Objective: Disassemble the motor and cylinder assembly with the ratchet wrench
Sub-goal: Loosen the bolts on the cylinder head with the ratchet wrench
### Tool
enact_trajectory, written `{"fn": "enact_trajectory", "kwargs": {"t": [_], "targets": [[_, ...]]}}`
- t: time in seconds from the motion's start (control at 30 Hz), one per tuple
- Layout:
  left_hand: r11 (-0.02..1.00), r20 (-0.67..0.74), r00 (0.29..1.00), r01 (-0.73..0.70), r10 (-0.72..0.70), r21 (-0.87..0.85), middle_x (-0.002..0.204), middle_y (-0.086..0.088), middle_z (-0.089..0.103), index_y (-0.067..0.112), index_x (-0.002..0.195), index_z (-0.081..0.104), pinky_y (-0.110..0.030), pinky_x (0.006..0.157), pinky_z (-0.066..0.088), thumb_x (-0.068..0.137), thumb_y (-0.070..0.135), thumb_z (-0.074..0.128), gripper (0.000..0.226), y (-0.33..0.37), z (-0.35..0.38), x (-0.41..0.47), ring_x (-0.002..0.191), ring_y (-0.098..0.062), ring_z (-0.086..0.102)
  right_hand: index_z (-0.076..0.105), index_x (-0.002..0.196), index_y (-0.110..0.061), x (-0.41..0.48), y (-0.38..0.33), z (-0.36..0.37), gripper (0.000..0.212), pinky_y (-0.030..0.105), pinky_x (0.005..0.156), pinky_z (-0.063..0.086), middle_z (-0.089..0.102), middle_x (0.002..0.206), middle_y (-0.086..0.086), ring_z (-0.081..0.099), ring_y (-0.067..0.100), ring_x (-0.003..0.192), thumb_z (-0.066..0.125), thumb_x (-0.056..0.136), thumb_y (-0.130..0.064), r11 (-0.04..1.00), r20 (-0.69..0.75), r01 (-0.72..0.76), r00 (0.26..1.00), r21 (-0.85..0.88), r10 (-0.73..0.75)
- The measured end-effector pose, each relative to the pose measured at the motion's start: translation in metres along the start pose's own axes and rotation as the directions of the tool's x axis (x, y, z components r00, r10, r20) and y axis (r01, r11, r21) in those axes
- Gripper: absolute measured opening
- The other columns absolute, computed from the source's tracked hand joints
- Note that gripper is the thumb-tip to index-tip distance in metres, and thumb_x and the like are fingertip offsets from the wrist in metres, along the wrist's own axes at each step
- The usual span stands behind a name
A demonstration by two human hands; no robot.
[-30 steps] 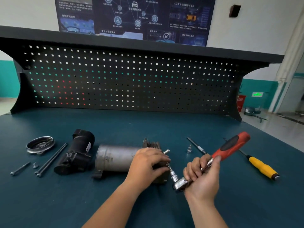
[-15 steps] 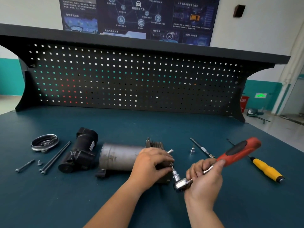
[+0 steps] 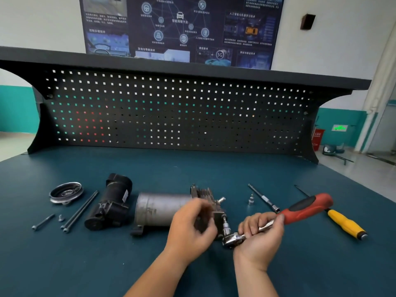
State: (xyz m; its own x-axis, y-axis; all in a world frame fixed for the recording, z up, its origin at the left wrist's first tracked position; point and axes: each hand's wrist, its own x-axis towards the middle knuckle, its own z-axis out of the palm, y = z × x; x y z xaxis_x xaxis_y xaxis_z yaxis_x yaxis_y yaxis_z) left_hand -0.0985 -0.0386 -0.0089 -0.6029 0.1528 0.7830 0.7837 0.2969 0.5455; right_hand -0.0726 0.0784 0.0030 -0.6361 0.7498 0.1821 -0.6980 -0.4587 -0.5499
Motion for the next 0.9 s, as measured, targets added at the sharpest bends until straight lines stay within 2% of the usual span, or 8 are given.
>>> {"fn": "enact_trajectory", "kwargs": {"t": [0.03, 0.1, 0.2, 0.33, 0.43, 0.57, 0.73, 0.9], "targets": [[0.99, 0.02, 0.992, 0.127, -0.126, -0.063, 0.062, 0.009, 0.059, 0.028, 0.07, 0.058, -0.014, 0.055, 0.041, 0.072, 0.023, 0.06, 0.005, 0.003, -0.001, -0.005, 0.057, 0.0, 0.051, 0.033, 0.055, -0.018, 0.001, 0.001, 0.0, 0.047, 0.015, 0.038, 0.022, 0.027, 0.04, -0.007, 0.022, 0.009, 0.033, 0.026, 0.101, -0.024, 1.0, 0.001, -0.01, 1.0, 0.005, 0.01], [0.923, 0.165, 0.915, 0.38, -0.367, -0.055, 0.056, 0.006, 0.062, 0.028, 0.062, 0.061, -0.017, 0.05, 0.042, 0.079, 0.024, 0.069, 0.02, 0.008, 0.001, -0.014, 0.049, -0.002, 0.053, 0.033, 0.055, -0.019, 0.003, 0.0, 0.001, 0.047, 0.015, 0.038, 0.023, 0.026, 0.04, -0.007, 0.022, 0.009, 0.033, 0.027, 0.101, -0.025, 1.0, 0.006, -0.022, 1.0, -0.009, 0.022], [0.735, 0.331, 0.732, 0.663, -0.595, -0.145, 0.062, 0.002, 0.069, 0.02, 0.067, 0.068, -0.015, 0.046, 0.04, 0.086, 0.027, 0.068, 0.02, 0.017, 0.011, -0.017, 0.062, -0.012, 0.068, 0.03, 0.06, -0.017, 0.007, -0.003, 0.001, 0.043, 0.015, 0.038, 0.023, 0.026, 0.041, -0.007, 0.022, 0.009, 0.033, 0.029, 0.101, -0.027, 0.997, 0.007, -0.053, 0.999, -0.053, 0.053], [0.378, 0.465, 0.503, 0.861, -0.728, -0.34, 0.052, 0.007, 0.059, 0.016, 0.063, 0.057, -0.015, 0.038, 0.032, 0.088, 0.026, 0.065, 0.028, 0.022, 0.025, -0.007, 0.058, -0.012, 0.068, 0.029, 0.06, -0.016, 0.013, -0.006, 0.003, 0.042, 0.016, 0.037, 0.023, 0.027, 0.041, -0.007, 0.023, 0.009, 0.034, 0.031, 0.101, -0.027, 0.995, 0.022, -0.071, 0.997, -0.066, 0.073], [0.251, 0.54, 0.405, 0.907, -0.738, -0.337, 0.042, 0.01, 0.049, 0.019, 0.06, 0.049, -0.013, 0.038, 0.031, 0.087, 0.028, 0.065, 0.033, 0.023, 0.029, 0.0, 0.043, -0.006, 0.059, 0.03, 0.06, -0.016, 0.013, -0.004, 0.004, 0.043, 0.017, 0.037, 0.023, 0.028, 0.042, -0.007, 0.023, 0.008, 0.034, 0.031, 0.102, -0.026, 0.994, 0.042, -0.058, 0.997, -0.091, 0.062], [0.181, 0.556, 0.361, 0.918, -0.749, -0.352, 0.042, 0.007, 0.049, 0.017, 0.065, 0.054, -0.014, 0.038, 0.037, 0.085, 0.026, 0.068, 0.026, 0.022, 0.031, 0.006, 0.036, -0.007, 0.052, 0.034, 0.057, -0.019, 0.01, -0.002, 0.005, 0.046, 0.017, 0.038, 0.024, 0.03, 0.043, -0.008, 0.025, 0.008, 0.036, 0.031, 0.102, -0.025, 0.993, 0.072, -0.007, 0.997, -0.114, 0.016], [0.202, 0.503, 0.412, 0.885, -0.76, -0.42, 0.049, 0.004, 0.052, 0.016, 0.061, 0.059, -0.017, 0.04, 0.04, 0.086, 0.026, 0.067, 0.028, 0.02, 0.035, 0.0, 0.038, -0.006, 0.046, 0.039, 0.052, -0.025, 0.01, 0.001, 0.005, 0.052, 0.018, 0.038, 0.027, 0.031, 0.043, -0.008, 0.027, 0.008, 0.036, 0.031, 0.104, -0.026, 0.99, 0.125, 0.011, 0.992, -0.143, 0.007], [0.203, 0.483, 0.432, 0.867, -0.762, -0.455, 0.065, -0.005, 0.058, 0.014, 0.068, 0.064, -0.018, 0.04, 0.041, 0.086, 0.026, 0.066, 0.022, 0.02, 0.037, -0.002, 0.052, -0.014, 0.054, 0.038, 0.063, -0.015, 0.021, -0.014, 0.0, 0.038, 0.02, 0.042, 0.035, 0.036, 0.046, -0.005, 0.033, 0.009, 0.037, 0.037, 0.099, -0.026, 0.967, 0.225, -0.162, 0.953, -0.198, 0.206]]}}
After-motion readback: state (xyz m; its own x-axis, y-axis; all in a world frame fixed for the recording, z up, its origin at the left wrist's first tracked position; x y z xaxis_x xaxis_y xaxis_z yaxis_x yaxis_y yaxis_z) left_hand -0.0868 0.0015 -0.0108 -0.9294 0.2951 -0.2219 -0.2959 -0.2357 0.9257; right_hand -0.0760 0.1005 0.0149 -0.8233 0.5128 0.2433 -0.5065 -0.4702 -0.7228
